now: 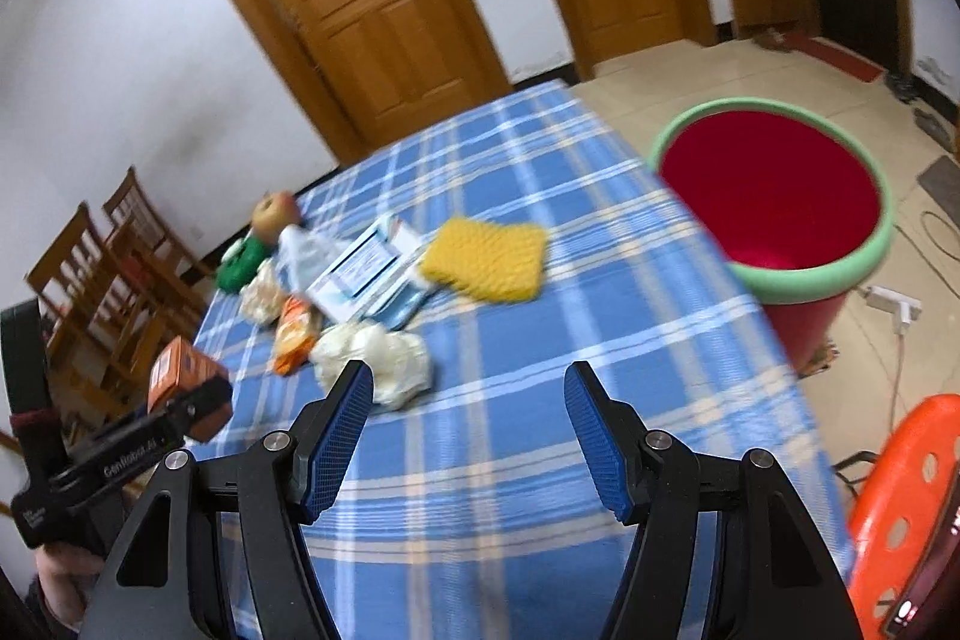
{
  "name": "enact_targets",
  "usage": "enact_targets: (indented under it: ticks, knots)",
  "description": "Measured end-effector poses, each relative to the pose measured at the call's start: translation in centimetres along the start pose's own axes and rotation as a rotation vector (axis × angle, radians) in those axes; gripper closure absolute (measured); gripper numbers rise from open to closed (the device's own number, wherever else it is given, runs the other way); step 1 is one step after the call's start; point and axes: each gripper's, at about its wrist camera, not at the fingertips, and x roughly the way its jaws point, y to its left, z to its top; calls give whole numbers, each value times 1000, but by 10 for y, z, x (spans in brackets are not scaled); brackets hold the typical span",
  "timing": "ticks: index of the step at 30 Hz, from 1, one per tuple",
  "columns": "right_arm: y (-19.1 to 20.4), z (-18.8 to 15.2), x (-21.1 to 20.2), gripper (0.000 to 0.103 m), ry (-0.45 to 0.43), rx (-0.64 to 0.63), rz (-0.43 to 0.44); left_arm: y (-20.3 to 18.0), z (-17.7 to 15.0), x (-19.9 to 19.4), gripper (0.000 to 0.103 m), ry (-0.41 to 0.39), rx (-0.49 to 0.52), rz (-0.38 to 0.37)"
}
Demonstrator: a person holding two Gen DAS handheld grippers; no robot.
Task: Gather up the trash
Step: 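Grasp the crumpled white paper with the right tool while the left tool holds the box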
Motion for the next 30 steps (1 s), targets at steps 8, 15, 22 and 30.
enact_targets:
  ticks: [8, 15, 22, 30]
  knots:
    - [30, 5, 49, 35, 95, -36, 67, 22, -1, 10, 39, 2, -47, 13]
    - [47, 1, 83, 46, 149, -48, 93, 33, -1, 15, 39, -4, -60, -2]
    - [37, -4, 76, 68, 118, -10, 135, 27, -1, 15, 39, -4, -45, -22]
    - [28, -1, 46, 96, 23, -9, 144, 0, 8, 9, 39, -22, 8, -64]
